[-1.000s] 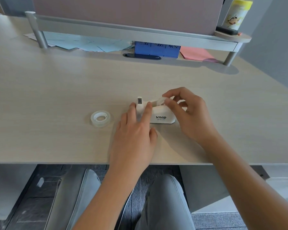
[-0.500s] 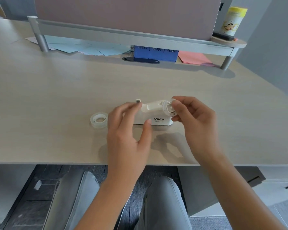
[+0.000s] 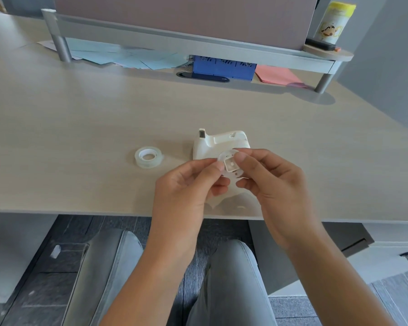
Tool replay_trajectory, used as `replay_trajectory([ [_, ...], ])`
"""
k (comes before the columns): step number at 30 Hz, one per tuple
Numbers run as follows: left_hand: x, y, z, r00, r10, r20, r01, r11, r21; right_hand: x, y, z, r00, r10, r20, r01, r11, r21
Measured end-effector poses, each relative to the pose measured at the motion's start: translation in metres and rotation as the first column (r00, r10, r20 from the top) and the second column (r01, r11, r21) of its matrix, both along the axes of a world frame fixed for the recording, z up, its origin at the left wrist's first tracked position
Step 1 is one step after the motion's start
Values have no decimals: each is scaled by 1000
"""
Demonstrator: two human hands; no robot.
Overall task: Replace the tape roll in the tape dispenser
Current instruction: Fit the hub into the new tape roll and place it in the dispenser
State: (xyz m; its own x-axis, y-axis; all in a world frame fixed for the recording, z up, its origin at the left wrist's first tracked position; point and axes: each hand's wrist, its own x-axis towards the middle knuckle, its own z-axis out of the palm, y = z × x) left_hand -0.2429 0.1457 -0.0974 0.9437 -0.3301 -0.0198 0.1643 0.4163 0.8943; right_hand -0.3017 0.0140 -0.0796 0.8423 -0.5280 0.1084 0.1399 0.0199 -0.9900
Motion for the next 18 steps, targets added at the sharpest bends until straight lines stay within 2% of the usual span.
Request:
replay_trajectory([
  [12,-5,2,-5,999,-51,16,51,999,-19,-4,5,1,989,144,33,-147,943,300],
  [18,-7,0,-1,996,-80,-30,78,996,-53,-3,5,-2,990,138,18,-136,931,339],
])
